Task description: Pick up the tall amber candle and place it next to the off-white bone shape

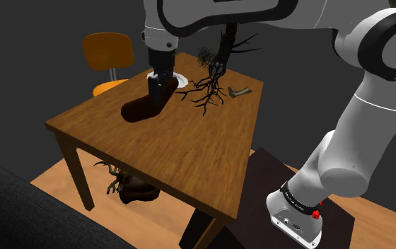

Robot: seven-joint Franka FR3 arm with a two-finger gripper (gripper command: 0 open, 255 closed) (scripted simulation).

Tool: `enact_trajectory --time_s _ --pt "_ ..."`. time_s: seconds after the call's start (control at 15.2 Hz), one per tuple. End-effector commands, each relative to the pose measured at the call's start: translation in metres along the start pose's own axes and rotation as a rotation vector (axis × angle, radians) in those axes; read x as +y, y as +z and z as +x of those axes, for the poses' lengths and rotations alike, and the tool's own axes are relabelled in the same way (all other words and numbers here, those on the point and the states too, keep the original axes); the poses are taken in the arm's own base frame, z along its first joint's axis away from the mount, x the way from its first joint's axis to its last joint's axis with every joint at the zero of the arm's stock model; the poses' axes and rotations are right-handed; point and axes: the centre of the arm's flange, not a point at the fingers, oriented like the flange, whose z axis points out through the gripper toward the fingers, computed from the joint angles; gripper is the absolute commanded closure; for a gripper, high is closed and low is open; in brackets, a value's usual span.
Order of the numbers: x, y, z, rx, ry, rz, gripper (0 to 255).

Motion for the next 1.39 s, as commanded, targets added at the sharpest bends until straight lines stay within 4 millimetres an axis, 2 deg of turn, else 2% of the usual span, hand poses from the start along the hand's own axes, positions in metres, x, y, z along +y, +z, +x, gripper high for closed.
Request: enact_trajectory --time_s 0.0,0.4,1.32 --pt "-0.001 -0.011 -0.001 0.001 0.0 0.0 255" --pt "-0.003 -0.038 -0.005 0.001 0.0 0.0 255" --pt "0.125 -0.03 -0.138 0.001 0.0 0.0 255"
